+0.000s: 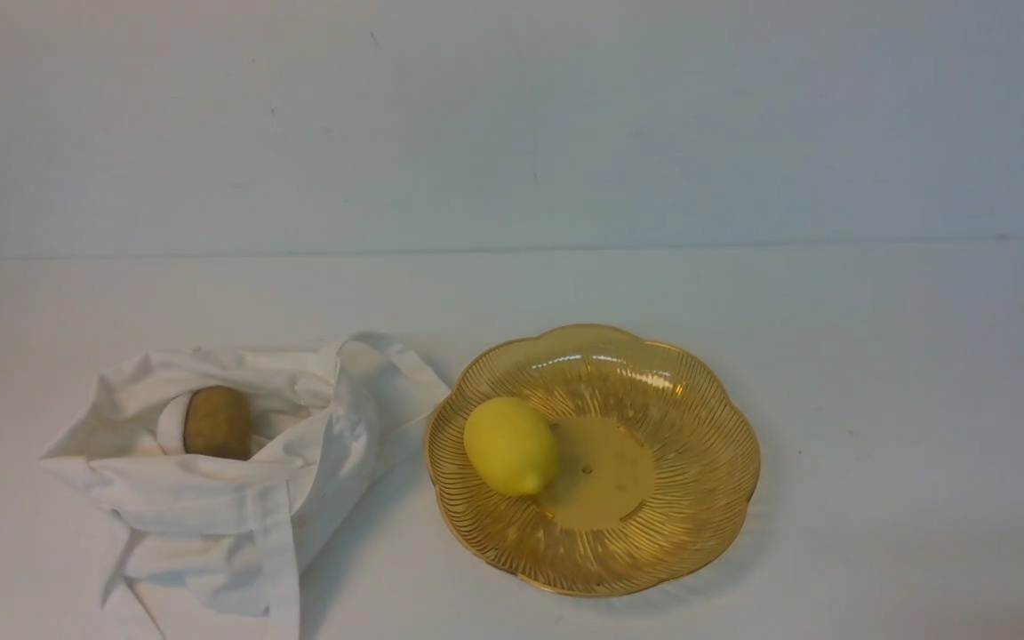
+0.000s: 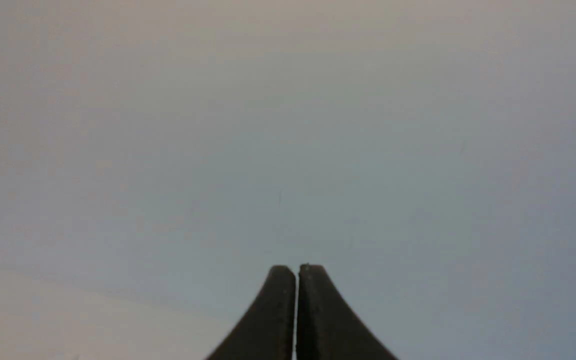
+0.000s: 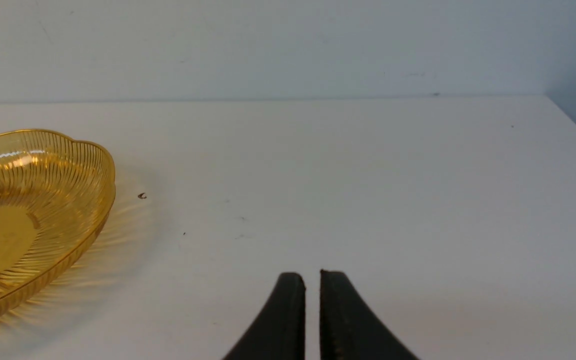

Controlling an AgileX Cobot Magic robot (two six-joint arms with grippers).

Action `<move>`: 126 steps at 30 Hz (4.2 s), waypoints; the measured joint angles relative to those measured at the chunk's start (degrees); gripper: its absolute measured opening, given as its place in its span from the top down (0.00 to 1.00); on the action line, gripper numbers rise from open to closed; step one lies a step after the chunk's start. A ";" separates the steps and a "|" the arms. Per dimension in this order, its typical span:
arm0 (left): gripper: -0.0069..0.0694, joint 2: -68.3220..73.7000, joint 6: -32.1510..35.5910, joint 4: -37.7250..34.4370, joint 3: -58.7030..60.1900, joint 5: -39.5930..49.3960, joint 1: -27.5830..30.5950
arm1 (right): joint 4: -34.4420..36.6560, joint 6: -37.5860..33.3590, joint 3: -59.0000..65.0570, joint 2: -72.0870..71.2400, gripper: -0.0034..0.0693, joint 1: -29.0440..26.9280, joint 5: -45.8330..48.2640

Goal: Take the fruit out of the cloth bag on the white table and place them on a plate.

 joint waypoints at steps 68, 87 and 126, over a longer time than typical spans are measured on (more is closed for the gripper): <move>0.38 81.00 5.96 21.53 -33.96 22.06 -1.50 | 0.00 0.00 0.00 0.00 0.90 0.00 0.00; 0.38 67.76 17.71 -1.18 -36.07 27.97 -18.27 | 0.32 0.00 0.00 0.00 0.90 0.00 0.00; 0.53 80.24 14.14 6.05 -46.04 20.57 -35.81 | 0.00 0.00 0.00 0.00 0.90 0.00 0.00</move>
